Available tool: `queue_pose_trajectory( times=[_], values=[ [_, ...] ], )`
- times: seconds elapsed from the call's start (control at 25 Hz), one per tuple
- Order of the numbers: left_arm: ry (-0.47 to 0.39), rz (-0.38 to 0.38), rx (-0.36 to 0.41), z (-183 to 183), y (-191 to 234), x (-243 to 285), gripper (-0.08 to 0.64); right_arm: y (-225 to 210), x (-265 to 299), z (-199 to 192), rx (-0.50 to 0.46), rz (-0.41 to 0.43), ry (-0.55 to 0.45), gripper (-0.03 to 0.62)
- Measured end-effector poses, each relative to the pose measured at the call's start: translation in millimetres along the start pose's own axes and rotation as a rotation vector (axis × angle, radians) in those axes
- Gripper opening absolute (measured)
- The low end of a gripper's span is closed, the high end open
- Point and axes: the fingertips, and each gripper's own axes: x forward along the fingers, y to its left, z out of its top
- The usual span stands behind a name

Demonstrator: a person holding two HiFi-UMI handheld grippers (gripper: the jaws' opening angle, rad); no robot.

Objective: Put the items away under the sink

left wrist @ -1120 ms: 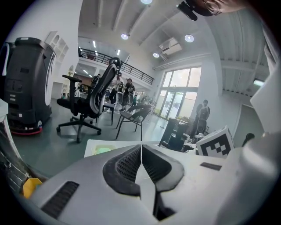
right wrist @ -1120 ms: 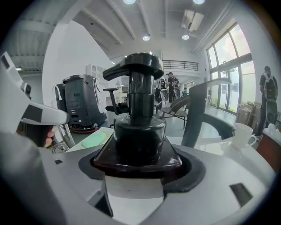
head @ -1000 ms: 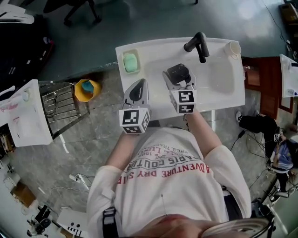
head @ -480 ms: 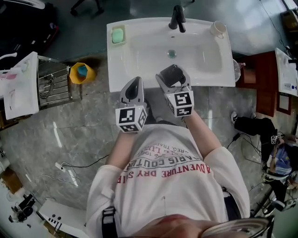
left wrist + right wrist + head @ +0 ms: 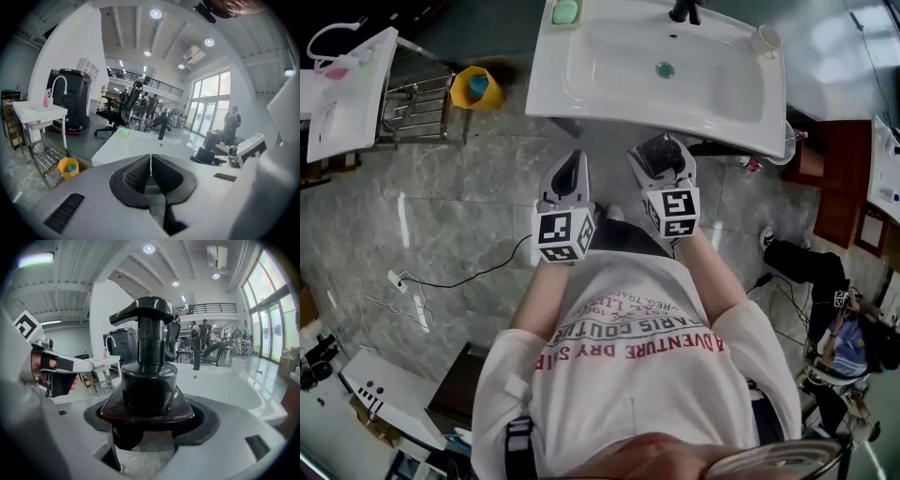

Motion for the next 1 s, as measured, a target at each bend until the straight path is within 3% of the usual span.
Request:
queue_pose_trajectory(
  times=[0.44, 0.68, 1.0],
  values=[
    [0.071, 0.031, -0.045, -76.2, 40.8, -7.0, 0.028, 26.5, 21.4, -92.1, 0.012, 0.012, 0.120, 0.379],
    [0.038, 0.016, -0.018, -126.1, 70.8, 18.6, 0.028, 23.8, 59.8, -155.9, 0.006, -0.006, 0.115, 0.379],
    [-0.019, -0.001, 0.019, -228.1, 108.7, 57.7, 0.027, 9.9, 126.7, -252.4, -0.038, -0.037, 0.073, 0.379]
  ],
)
